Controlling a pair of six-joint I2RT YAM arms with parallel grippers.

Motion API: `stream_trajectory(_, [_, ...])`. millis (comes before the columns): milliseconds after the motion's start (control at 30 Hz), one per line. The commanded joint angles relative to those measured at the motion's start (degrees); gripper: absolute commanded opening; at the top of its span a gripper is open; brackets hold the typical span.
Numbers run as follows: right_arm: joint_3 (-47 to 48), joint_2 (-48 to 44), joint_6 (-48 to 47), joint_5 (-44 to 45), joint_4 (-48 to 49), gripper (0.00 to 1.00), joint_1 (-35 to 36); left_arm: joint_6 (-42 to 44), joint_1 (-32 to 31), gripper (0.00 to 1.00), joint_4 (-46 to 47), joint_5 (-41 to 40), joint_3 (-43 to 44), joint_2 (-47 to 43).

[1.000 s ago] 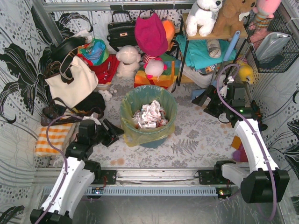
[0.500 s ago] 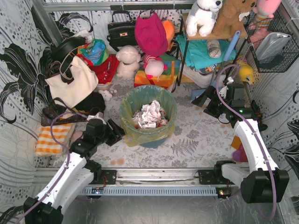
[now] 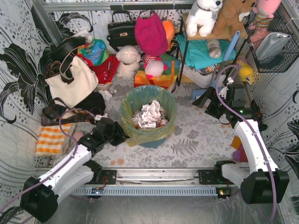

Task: Tie the trash bag

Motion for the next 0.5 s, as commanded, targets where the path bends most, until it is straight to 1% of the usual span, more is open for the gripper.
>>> stream_trajectory(0, [0.05,-0.95,-1.46,0.33,-0.66,0.94,-0.19,1.19,-1.67,0.43,-0.79,-5.88,3.52,0.88])
stream_trajectory(33, [0.05,-0.97,-1.42,0.21,-0.65,0.93,-0.15,1.23,-1.76,0.38,-1.00,-6.14,3.72,0.78])
stream_trajectory(100, [0.13,-0.95,-1.41,-0.11,-0.69,0.93,-0.15,1.28,-1.97,0.32,-1.61,-6.65,4.09,0.50])
stream_trajectory(300, [1.30,-0.02,-3.84,-5.76,0.11,0.88,0.34,1.89,-2.09,0.22,-5.23,-8.59,6.66,-1.24])
stream_trajectory(367, [1.85,-0.02,-3.87,-6.47,1.40,0.87,1.90,2.25,-2.07,0.14,-6.33,-9.32,7.77,-1.85])
stream_trajectory(433, [2.87,0.32,-3.46,-6.19,2.95,0.86,5.24,2.59,-2.10,0.00,-7.11,-10.02,9.05,-2.14])
stream_trajectory(467, [3.46,0.72,-3.00,-6.24,3.77,0.85,6.87,2.79,-2.07,0.00,-7.28,-9.99,9.73,-2.19])
